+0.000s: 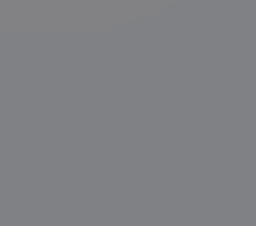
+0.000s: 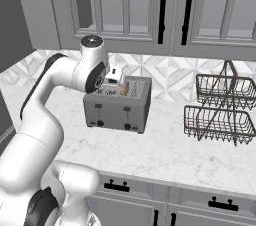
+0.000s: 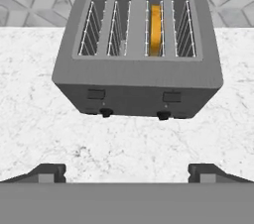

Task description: Start the toaster. Once the lever pops up, take the bread to the plate on the dining counter.

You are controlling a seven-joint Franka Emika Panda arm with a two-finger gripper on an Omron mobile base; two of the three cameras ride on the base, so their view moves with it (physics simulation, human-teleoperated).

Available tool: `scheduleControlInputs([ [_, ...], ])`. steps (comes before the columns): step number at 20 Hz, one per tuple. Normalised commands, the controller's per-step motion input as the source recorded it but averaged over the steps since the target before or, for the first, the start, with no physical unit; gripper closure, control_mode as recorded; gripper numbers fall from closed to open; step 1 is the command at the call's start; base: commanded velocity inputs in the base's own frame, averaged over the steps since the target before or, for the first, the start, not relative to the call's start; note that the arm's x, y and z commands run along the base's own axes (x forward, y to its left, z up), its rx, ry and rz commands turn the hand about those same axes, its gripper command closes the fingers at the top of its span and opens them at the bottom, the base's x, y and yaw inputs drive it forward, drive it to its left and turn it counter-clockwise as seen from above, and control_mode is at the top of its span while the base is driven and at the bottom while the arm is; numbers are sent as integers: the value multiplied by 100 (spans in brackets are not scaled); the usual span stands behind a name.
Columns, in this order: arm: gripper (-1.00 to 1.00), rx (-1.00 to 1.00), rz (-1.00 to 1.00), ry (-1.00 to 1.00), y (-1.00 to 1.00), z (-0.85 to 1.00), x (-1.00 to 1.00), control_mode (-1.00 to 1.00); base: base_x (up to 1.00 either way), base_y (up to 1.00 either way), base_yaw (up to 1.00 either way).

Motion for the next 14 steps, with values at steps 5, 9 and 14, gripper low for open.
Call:
scheduleControlInputs([
  [5, -100, 0, 0, -8, -24, -38, 5, -100, 0, 0, 0],
  [9, -100, 0, 0, -6, -11, -48, 0, -100, 0, 0, 0],
  [14, -100, 0, 0, -4, -13, -28, 8, -100, 0, 0, 0],
])
